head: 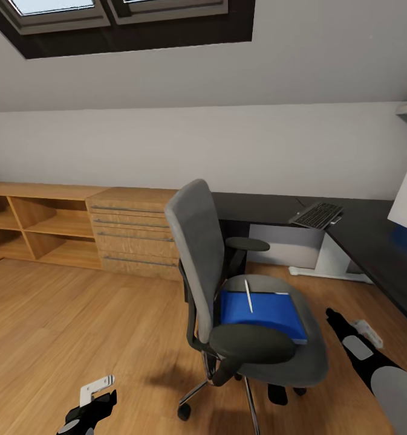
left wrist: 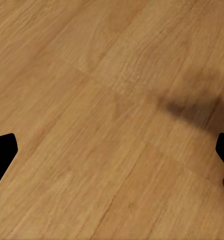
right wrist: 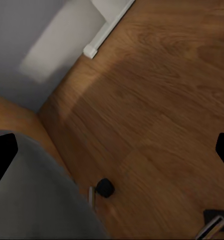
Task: In the bedroom, organize the workspace by keeping the computer under the desk, ensuring the monitor is on the desk, placing the keyboard on the desk next to the monitor, placing the mouse on the desk next to the keyboard, moving the folder from the swivel chair onto the desk next to the mouse, stacking the notebook on top of the folder with the pen on top of the notebook, and positioning the swivel chair next to the desk.
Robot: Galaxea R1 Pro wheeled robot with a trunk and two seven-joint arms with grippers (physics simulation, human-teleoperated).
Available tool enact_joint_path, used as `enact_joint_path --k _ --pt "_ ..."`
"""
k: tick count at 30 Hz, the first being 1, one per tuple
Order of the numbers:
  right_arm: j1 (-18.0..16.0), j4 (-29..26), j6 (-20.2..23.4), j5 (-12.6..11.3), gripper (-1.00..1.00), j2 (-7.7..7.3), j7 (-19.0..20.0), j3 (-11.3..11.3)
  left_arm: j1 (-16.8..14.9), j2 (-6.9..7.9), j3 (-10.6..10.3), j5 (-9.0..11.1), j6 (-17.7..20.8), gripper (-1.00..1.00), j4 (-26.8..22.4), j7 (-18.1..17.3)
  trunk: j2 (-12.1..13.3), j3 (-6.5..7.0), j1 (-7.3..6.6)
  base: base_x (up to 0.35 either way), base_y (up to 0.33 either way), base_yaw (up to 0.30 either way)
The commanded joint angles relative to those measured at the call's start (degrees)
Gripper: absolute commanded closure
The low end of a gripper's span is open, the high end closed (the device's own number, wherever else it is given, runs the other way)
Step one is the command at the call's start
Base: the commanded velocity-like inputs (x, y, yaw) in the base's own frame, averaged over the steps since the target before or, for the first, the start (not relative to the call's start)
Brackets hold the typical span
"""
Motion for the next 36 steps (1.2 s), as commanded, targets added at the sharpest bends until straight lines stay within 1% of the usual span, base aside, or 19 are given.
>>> enact_joint_path --k 1,2,5,7,9,11,14,16,25,31,33,36 --pt "0.0 0.0 0.7 -0.6 -1.0 -0.2 0.5 0.2 0.0 0.02 -0.1 0.5 0.3 -1.0 -0.1 0.2 0.0 -0.06 -0.01 0.0 0.0 0.0" --pt "0.0 0.0 1.5 -0.6 -1.0 -0.37 1.0 0.1 0.0 0.02 -0.1 0.5 0.3 -1.0 -0.1 0.2 0.0 -0.06 -0.01 0.0 0.0 0.0" --pt "0.0 0.1 6.9 -0.7 -1.0 -0.85 5.1 0.1 0.0 0.02 -0.1 0.5 0.2 -1.0 -0.1 0.2 0.0 -0.06 -0.01 0.0 0.0 0.0" --pt "0.0 0.1 10.4 -0.7 -1.0 -0.99 6.9 0.0 0.0 0.05 0.1 0.6 0.2 -1.0 -0.2 0.3 0.0 -0.06 -0.01 0.0 0.0 0.0" --pt "0.0 0.1 11.5 -0.7 -1.0 -1.05 7.3 0.0 0.0 0.07 0.2 0.6 0.2 -1.0 -0.4 0.3 0.0 -0.06 -0.01 0.0 0.0 0.0" --pt "0.0 0.1 12.9 -0.8 -1.0 -1.27 7.9 -0.1 0.0 -0.01 1.5 1.1 0.3 -1.0 -1.2 0.4 -0.8 -0.42 0.43 0.0 0.0 0.0" --pt "0.0 0.0 13.2 -0.9 -1.0 -1.31 8.1 -0.2 0.0 -0.11 2.6 1.4 0.3 -1.0 -2.0 0.3 -2.0 -0.96 1.09 0.0 0.0 0.0" --pt "0.0 0.0 13.1 -0.9 -1.0 -1.3 8.3 -0.2 0.0 -0.13 2.9 1.5 0.3 -1.0 -2.2 0.3 -2.8 -1.32 1.53 0.0 0.0 0.0" --pt "0.0 -0.1 13.0 -0.9 -1.0 -1.29 8.4 -0.5 0.0 -0.16 3.3 1.5 0.2 -1.0 -2.4 0.3 -6.4 -2.93 3.5 0.0 0.0 0.0" --pt "0.0 -0.1 13.0 -0.9 -1.0 -1.29 10.0 -1.2 0.0 -0.21 3.2 1.5 0.2 -1.0 -2.4 0.3 -6.4 -2.93 3.5 0.0 0.0 0.005" --pt "0.0 -0.1 13.0 -0.9 -1.0 -1.23 11.2 -1.3 0.0 -0.24 3.2 1.4 0.2 -1.0 -2.2 0.3 -6.4 -2.93 3.5 0.0 0.0 0.189" --pt "0.0 -0.1 13.0 -0.9 -1.0 -1.16 11.5 -1.3 0.0 -0.25 3.2 1.2 0.2 -1.0 -2.1 0.2 -6.4 -2.93 3.5 0.0 0.0 0.256"
